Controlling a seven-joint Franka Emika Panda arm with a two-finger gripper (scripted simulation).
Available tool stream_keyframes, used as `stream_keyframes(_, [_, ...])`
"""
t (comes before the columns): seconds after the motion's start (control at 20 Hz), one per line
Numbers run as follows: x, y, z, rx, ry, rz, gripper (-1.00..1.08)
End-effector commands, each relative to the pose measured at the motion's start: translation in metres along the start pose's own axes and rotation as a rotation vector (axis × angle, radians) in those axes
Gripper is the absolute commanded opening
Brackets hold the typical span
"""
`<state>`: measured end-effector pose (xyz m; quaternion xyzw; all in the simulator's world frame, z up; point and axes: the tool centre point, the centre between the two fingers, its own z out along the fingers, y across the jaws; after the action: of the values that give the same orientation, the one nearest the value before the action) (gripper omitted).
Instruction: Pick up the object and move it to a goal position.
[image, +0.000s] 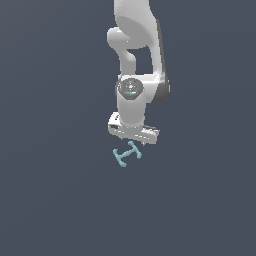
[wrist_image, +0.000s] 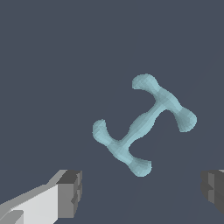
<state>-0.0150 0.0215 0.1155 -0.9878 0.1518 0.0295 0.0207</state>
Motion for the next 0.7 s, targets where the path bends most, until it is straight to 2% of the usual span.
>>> stream_keyframes(0.0, [0.002, 0.002, 0.005, -0.001, 0.005, 0.069, 1.00])
stream_keyframes(0.65, [0.014, 0.012, 0.029, -0.006, 0.038, 0.442, 1.00])
